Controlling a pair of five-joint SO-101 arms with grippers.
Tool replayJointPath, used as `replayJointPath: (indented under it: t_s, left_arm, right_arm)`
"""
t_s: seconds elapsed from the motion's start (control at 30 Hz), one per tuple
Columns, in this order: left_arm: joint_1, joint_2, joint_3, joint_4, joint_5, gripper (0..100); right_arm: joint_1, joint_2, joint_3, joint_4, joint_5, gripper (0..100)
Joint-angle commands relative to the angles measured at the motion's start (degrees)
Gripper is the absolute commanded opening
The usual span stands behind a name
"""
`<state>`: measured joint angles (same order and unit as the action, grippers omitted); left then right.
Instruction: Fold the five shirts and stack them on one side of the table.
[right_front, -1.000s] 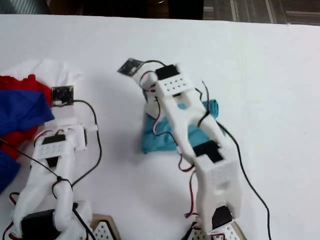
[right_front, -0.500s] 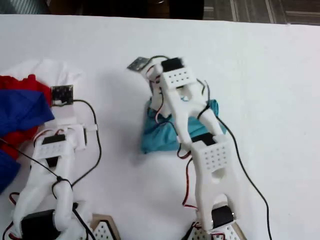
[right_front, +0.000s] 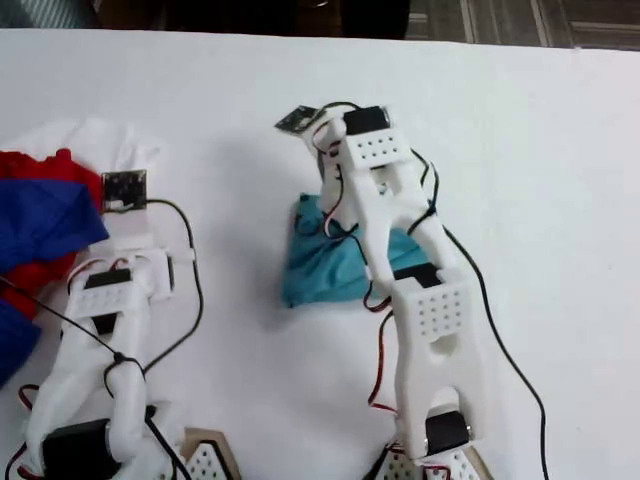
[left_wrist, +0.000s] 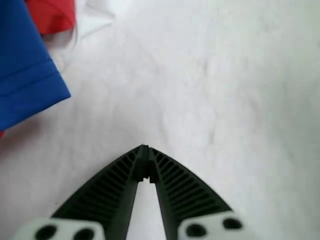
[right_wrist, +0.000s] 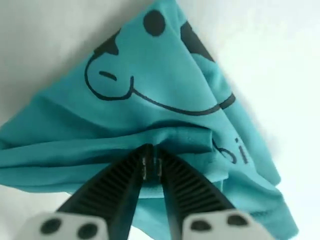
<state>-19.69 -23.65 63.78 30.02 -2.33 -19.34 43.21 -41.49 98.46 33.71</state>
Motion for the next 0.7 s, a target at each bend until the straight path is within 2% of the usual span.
replayJointPath:
  t_s: [0.0,0.27,0.47,0.67]
  left_arm:
    - [0.7,0.0,-0.92,-0.97,0.18,3]
    - [0.7,0.0,-0.92,-0.97,0.18,3]
    - [0.7,0.0,-0.92,-0.97,0.18,3]
    - [0.7,0.0,-0.92,-0.97,0.18,3]
  right_arm:
    - [-1.36,-0.66,-4.4,0.22,0.0,2.1]
    - [-4.09,1.98,-6.51,-0.04,0.0,2.1]
    - [-1.54,6.9,-6.59,-0.04,0.0,2.1]
    - [1.45,4.0,-6.15,2.59,0.0,2.1]
